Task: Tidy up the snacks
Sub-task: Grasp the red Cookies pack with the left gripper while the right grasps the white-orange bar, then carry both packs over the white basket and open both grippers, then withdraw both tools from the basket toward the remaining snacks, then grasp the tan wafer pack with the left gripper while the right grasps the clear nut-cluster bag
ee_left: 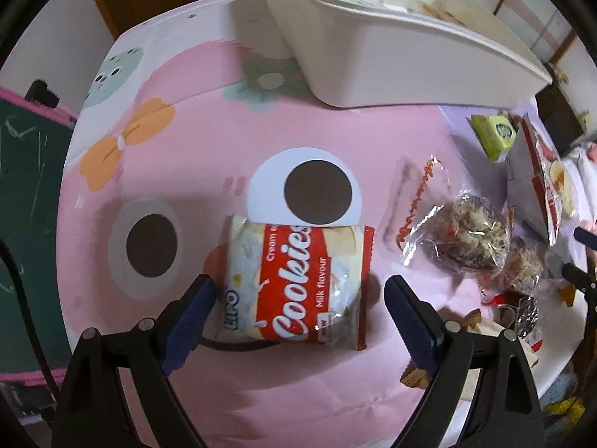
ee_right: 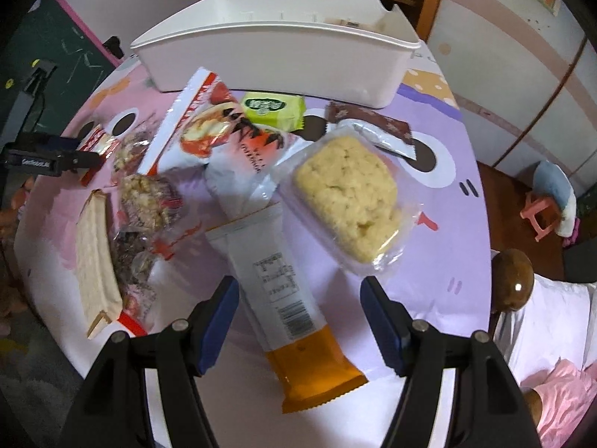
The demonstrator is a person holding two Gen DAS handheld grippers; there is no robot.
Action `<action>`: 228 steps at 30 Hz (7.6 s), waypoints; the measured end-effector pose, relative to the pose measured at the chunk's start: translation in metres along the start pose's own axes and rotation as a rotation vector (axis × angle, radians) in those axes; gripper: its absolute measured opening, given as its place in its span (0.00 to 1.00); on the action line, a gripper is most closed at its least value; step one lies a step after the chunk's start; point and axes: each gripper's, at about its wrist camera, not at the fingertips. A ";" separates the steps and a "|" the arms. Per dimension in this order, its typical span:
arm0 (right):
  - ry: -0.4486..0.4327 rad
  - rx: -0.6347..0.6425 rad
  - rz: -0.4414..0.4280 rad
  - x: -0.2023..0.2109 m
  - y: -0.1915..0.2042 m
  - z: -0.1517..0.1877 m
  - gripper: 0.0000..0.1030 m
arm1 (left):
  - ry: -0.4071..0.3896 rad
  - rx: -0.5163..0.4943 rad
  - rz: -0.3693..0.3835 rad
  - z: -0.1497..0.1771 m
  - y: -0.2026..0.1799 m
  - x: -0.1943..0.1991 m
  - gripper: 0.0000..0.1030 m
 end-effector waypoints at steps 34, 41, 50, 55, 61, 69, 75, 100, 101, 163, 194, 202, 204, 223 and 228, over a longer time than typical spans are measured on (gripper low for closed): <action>0.036 0.014 -0.039 0.008 0.028 0.006 0.33 | -0.098 0.047 -0.014 0.032 -0.016 0.048 0.48; -0.135 0.004 -0.063 0.071 0.033 -0.018 0.33 | -0.251 0.039 0.009 0.030 -0.036 0.124 0.48; -0.359 -0.063 -0.022 0.153 0.016 -0.086 0.34 | -0.504 0.084 -0.046 -0.020 -0.053 0.232 0.48; -0.457 -0.123 0.006 0.192 0.006 -0.130 0.34 | -0.636 0.123 -0.015 -0.041 -0.054 0.271 0.48; -0.574 -0.103 0.035 0.226 0.013 -0.173 0.35 | -0.658 0.124 -0.015 -0.082 -0.065 0.281 0.48; -0.628 -0.175 0.027 0.227 0.003 -0.232 0.35 | -0.624 0.140 -0.018 -0.146 -0.071 0.265 0.49; -0.563 -0.206 0.007 0.188 -0.012 -0.265 0.36 | -0.589 0.155 -0.037 -0.177 -0.068 0.235 0.49; -0.318 -0.257 -0.063 0.066 -0.022 -0.291 0.36 | -0.411 0.157 -0.050 -0.226 -0.064 0.119 0.49; -0.317 -0.256 -0.062 0.066 -0.021 -0.291 0.36 | -0.410 0.155 -0.050 -0.226 -0.063 0.118 0.49; -0.294 -0.177 0.082 0.084 0.038 -0.033 0.61 | -0.226 0.246 -0.024 0.054 -0.081 0.093 0.87; -0.144 -0.132 -0.089 0.026 0.059 -0.009 0.61 | 0.059 0.193 -0.061 0.086 -0.080 0.017 0.88; -0.092 -0.006 -0.097 -0.003 0.089 -0.031 0.60 | 0.065 0.263 -0.037 0.097 -0.046 0.024 0.86; -0.084 0.018 -0.090 -0.008 0.094 -0.036 0.60 | 0.071 0.287 -0.028 0.100 -0.038 0.026 0.86; -0.010 0.026 -0.111 -0.039 0.104 -0.051 0.49 | -0.032 0.299 0.050 0.101 -0.012 0.041 0.53; -0.050 -0.028 -0.152 -0.016 0.087 -0.044 0.49 | -0.096 0.286 0.033 0.098 -0.019 0.056 0.53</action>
Point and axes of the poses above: each gripper's, at about its wrist camera, not at the fingertips, and x roughly against the way its jaws point, y to its left, z to its underside, and after that the axes turned 1 degree about -z, right-handed
